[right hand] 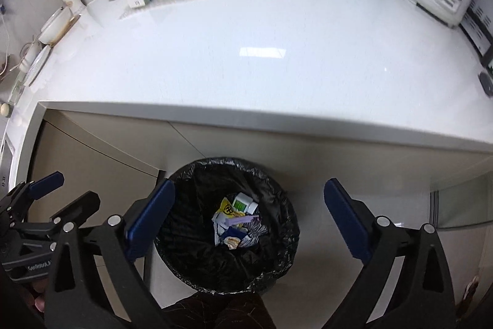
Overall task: Collect trash
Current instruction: 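Move the left gripper to the green box while the right gripper reaches the clear plastic tube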
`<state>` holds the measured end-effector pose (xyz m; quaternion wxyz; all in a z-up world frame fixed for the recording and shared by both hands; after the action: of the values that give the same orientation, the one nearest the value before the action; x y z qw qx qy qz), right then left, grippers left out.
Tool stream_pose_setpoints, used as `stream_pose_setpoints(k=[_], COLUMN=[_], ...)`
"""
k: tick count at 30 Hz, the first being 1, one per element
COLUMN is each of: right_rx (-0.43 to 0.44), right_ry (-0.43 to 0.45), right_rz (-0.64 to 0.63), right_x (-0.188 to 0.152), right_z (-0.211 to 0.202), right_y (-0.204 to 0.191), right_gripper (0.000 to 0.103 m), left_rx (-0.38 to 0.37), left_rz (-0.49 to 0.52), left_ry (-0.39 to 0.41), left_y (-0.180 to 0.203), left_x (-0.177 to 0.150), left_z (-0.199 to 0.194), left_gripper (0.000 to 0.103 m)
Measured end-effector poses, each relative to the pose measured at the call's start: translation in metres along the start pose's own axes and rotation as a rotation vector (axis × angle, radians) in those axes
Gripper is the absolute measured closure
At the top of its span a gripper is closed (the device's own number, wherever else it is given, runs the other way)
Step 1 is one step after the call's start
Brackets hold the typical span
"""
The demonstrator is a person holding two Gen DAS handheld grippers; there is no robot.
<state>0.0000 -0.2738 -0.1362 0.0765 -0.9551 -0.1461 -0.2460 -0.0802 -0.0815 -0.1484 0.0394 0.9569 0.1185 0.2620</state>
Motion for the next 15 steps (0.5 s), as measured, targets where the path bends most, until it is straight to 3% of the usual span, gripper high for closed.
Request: stream_pose_setpoints(k=[15], right_rx=[-0.017], right_ry=[0.098], right_rz=[-0.005], right_x=[0.082], right_z=[-0.031], right_y=[0.007], right_gripper=[0.009], left_rx=[0.021], left_rz=[-0.005], left_ry=[0.074], left_y=[-0.002], left_x=[0.081], left_z=[-0.031], left_gripper=[0.006])
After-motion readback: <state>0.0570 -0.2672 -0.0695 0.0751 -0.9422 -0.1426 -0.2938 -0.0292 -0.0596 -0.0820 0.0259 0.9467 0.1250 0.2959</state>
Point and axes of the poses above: each gripper's, at about its wrist camera, not at the fingertips, and z roughly the way its jaws point, y to its right, x to its top, the point moved 2 cm from there along z, roughly the way its jaws point, and after that the axes turned 6 degrees about y, right-handed, at the moved point
